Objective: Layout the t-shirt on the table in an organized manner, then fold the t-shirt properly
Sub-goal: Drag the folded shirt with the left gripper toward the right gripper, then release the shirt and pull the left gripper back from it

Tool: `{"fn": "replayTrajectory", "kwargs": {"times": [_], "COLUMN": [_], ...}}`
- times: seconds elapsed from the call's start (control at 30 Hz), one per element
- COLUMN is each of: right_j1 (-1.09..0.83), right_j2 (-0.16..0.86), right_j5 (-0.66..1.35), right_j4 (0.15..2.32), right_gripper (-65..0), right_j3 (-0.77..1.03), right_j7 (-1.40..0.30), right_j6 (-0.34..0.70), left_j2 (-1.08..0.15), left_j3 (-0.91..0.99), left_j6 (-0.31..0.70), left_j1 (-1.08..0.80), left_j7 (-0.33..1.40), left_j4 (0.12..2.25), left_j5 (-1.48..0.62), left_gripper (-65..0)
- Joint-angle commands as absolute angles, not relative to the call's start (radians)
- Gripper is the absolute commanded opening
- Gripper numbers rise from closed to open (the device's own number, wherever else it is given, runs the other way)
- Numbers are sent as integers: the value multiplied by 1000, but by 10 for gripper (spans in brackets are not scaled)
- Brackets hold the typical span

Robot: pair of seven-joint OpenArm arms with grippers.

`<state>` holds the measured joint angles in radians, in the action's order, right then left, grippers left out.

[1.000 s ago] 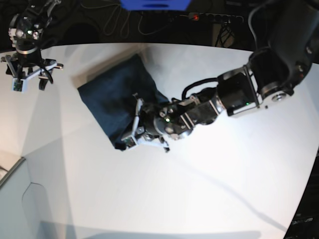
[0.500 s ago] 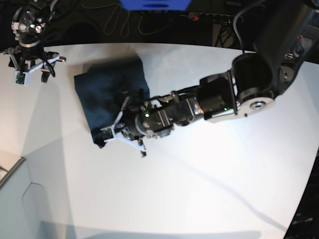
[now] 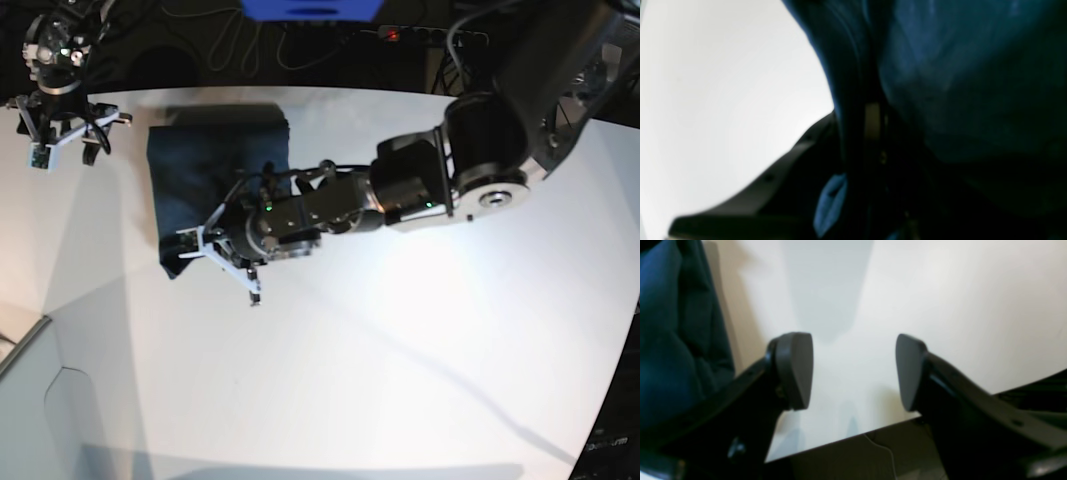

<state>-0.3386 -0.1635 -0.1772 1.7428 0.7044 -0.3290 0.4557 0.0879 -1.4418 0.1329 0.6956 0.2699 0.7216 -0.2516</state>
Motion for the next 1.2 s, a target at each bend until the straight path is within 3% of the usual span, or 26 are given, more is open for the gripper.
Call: {"fn": "replayTrajectory", "kwargs": {"times": [0.0,0.4,0.47,0.6,0.67,0.93,1.17], "right_j1": [-340,-340,-338,-338,-338,-332,-328], "right_j2": [-157,-157,-157,-157,-157,-157,-157], "right_j5": [-168,-168,-168,-168,-168,-168,-168], "right_j4": [1764,1764,1764,1764,1764,1764,1764], "right_gripper": [-261,-261,-261,-261,-261,-261,-261], "right_j3": [707,704,704,704,704,702,699], "right_j7": [-305,-305,-305,-305,-305,-305,-305], "right_j6": [455,455,455,455,455,455,455], "left_j2": [107,107,107,107,104,107,70], "left_j3": [-1435,-1435,-1435,-1435,-1434,-1422,-1211], "left_j6": [127,127,119,116,116,116,124], "left_j1": [723,725,727,731,731,730,694], "left_j7": [251,257,257,259,259,259,259], "left_j4": [733,739,734,736,742,743,865], "left_j5": [-252,-252,-252,-249,-214,-25,48], "left_gripper": [-645,-635,-583,-382,-338,-331,-330]}}
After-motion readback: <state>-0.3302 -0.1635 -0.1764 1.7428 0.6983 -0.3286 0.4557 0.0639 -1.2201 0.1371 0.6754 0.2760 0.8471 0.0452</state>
